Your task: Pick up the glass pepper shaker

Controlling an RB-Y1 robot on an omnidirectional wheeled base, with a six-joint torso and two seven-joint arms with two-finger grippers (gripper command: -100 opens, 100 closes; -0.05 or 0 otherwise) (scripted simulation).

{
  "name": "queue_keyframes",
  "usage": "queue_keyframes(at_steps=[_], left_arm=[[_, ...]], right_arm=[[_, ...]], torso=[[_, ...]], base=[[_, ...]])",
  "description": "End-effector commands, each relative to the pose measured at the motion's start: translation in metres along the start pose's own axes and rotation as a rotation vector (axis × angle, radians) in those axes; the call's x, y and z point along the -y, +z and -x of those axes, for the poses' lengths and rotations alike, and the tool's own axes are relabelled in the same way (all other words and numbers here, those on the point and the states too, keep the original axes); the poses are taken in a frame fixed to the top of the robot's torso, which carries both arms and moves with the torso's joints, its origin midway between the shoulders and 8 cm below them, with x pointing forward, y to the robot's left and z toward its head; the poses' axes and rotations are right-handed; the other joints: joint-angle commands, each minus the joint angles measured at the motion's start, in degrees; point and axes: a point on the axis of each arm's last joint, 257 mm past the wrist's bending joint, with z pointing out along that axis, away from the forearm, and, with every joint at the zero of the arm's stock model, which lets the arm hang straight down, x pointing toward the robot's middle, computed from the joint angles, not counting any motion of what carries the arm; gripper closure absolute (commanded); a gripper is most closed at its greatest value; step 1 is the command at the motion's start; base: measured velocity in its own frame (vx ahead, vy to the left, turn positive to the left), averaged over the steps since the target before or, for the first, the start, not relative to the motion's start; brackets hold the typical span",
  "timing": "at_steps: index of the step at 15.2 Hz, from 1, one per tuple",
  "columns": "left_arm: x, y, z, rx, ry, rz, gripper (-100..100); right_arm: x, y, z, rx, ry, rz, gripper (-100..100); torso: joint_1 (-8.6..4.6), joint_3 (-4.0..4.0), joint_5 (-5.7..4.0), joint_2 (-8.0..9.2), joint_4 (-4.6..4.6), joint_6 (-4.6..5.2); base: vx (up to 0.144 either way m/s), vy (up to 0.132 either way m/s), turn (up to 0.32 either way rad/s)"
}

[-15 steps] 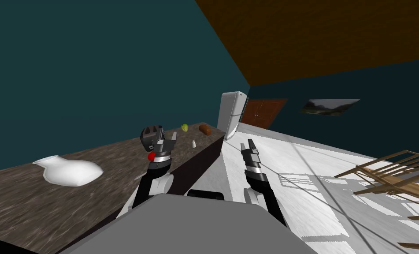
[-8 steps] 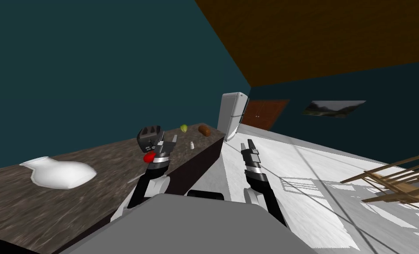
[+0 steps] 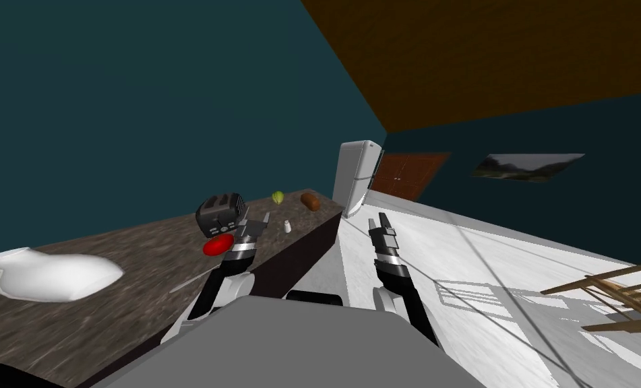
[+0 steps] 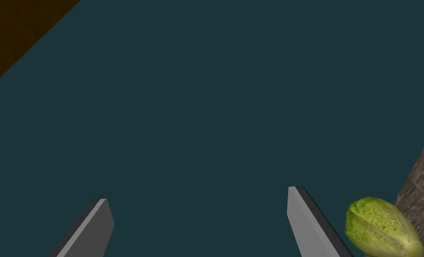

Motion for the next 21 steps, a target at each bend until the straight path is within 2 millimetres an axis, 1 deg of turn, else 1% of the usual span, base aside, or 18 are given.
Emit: queue_keyframes(at_steps=[1, 2, 3, 5, 6, 8, 9, 11, 12, 14, 15, 18, 19, 21], left_arm=[[-0.01, -0.005, 0.018, 0.04, -0.058, 0.034, -100], [-0.015, -0.008, 0.027, 0.064, -0.088, 0.051, -100], [-0.015, -0.008, 0.027, 0.064, -0.089, 0.05, -100], [-0.026, -0.016, 0.047, 0.118, -0.155, 0.08, -100], [-0.026, -0.016, 0.047, 0.118, -0.156, 0.08, -100], [-0.036, -0.026, 0.068, 0.178, -0.226, 0.105, -100], [-0.036, -0.026, 0.068, 0.178, -0.226, 0.105, -100], [-0.047, -0.037, 0.088, 0.242, -0.298, 0.125, -100], [-0.047, -0.037, 0.088, 0.242, -0.298, 0.125, -100], [-0.057, -0.05, 0.107, 0.308, -0.371, 0.139, -100], [-0.057, -0.05, 0.107, 0.308, -0.371, 0.139, -100], [-0.072, -0.07, 0.134, 0.406, -0.475, 0.151, -100], [-0.072, -0.07, 0.134, 0.406, -0.476, 0.151, -100], [-0.08, -0.084, 0.15, 0.468, -0.542, 0.153, -100]], right_arm=[[0.0, 0.0, 0.0, 0.0, 0.0, 0.0, 0], [0.0, 0.0, 0.0, 0.0, 0.0, 0.0, 0], [0.0, 0.0, 0.0, 0.0, 0.0, 0.0, 0], [0.0, 0.0, 0.0, 0.0, 0.0, 0.0, 0], [0.0, 0.0, 0.0, 0.0, 0.0, 0.0, 0], [0.0, 0.0, 0.0, 0.0, 0.0, 0.0, 0], [0.0, 0.0, 0.0, 0.0, 0.0, 0.0, 0], [0.0, 0.0, 0.0, 0.0, 0.0, 0.0, 0], [0.0, 0.0, 0.0, 0.0, 0.0, 0.0, 0], [0.0, 0.0, 0.0, 0.0, 0.0, 0.0, 0], [0.0, 0.0, 0.0, 0.0, 0.0, 0.0, 0], [0.0, 0.0, 0.0, 0.0, 0.0, 0.0, 0], [0.0, 0.0, 0.0, 0.0, 0.0, 0.0, 0], [0.0, 0.0, 0.0, 0.0, 0.0, 0.0, 0]], torso=[[0.0, 0.0, 0.0, 0.0, 0.0, 0.0], [0.04, 0.01, 0.01, 0.0, 0.0, -0.01], [0.04, -0.01, 0.01, -0.03, 0.0, -0.01], [0.05, -0.01, 0.01, -0.02, 0.0, 0.0], [0.03, -0.02, 0.01, -0.03, 0.0, 0.0], [0.07, 0.02, 0.01, 0.04, 0.01, -0.01], [0.06, 0.01, 0.02, 0.01, 0.01, 0.0], [0.09, 0.01, 0.02, 0.02, 0.01, -0.01], [0.06, 0.0, 0.02, -0.01, 0.0, -0.01], [0.06, 0.03, 0.02, 0.04, 0.01, 0.0], [0.01, 0.02, 0.01, 0.04, 0.01, -0.01], [0.05, 0.02, 0.01, 0.03, 0.01, -0.01], [0.01, -0.01, 0.01, -0.02, 0.0, -0.01], [0.04, 0.0, 0.01, 0.0, 0.0, 0.0]], base=[[0.097, -0.084, 0.041], [0.117, -0.087, 0.058], [0.103, -0.086, 0.04], [0.103, -0.093, 0.037], [0.091, -0.092, 0.037], [0.09, -0.081, 0.039], [0.093, -0.079, 0.033], [0.1, -0.085, 0.042], [0.089, -0.09, 0.037], [0.084, -0.096, 0.046], [0.087, -0.101, 0.035], [0.099, -0.091, 0.044], [0.101, -0.099, 0.039], [0.095, -0.086, 0.033]])
